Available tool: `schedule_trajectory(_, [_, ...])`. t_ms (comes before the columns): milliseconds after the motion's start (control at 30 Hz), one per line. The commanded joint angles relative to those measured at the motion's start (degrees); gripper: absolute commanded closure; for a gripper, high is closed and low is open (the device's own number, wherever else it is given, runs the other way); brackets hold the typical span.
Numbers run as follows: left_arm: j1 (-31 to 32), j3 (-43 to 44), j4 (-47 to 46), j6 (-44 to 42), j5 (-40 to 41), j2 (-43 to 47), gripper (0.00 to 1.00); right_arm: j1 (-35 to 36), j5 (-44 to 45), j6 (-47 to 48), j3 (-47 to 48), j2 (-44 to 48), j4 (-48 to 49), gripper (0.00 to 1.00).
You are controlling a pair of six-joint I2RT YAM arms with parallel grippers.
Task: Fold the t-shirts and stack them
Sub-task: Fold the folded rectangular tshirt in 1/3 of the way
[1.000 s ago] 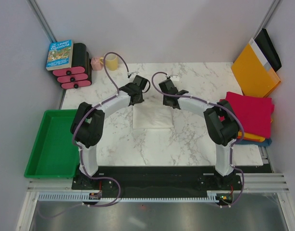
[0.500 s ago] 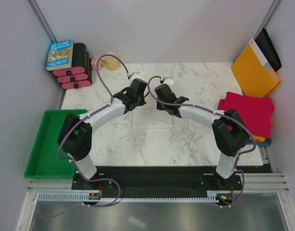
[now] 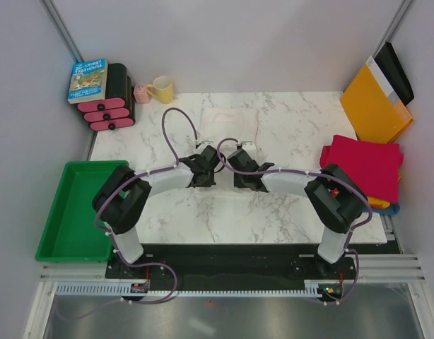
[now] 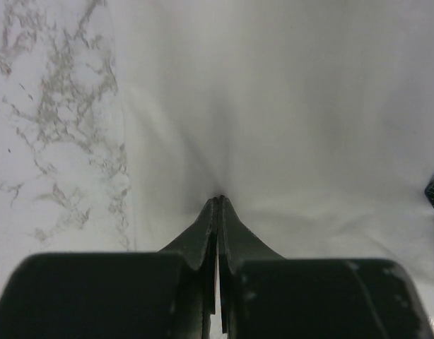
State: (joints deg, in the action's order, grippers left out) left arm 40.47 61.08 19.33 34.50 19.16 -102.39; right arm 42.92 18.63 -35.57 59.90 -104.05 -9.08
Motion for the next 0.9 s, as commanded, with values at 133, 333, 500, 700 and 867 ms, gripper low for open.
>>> schedule_trajectory(133, [5.58,-8.25,2.54,6.54,0.7,8.95,0.98,5.42,0.79,-5.91,-10.67,9.21,-3.31,1.0])
schedule_trajectory(333, [10.33,-12.21,4.48,10.15,3.5,17.38,0.77,7.53,2.02,-7.24,-13.06,14.48,-4.01,0.98])
schedule_trajectory(500, [10.86,-10.02,4.13,9.28,8.17,26.88,0.29,7.53,4.39,0.04,-1.56,14.14,-5.33,0.61])
schedule_trajectory(700, [10.86,-10.01,3.08,6.46,11.07,32.07,0.54,5.78,4.14,5.6,8.56,5.01,-7.18,1.0])
schedule_trajectory(867, [10.86,-12.91,3.78,7.42,11.34,35.06,0.98,3.67,3.87,6.57,12.78,-1.59,-6.56,1.0])
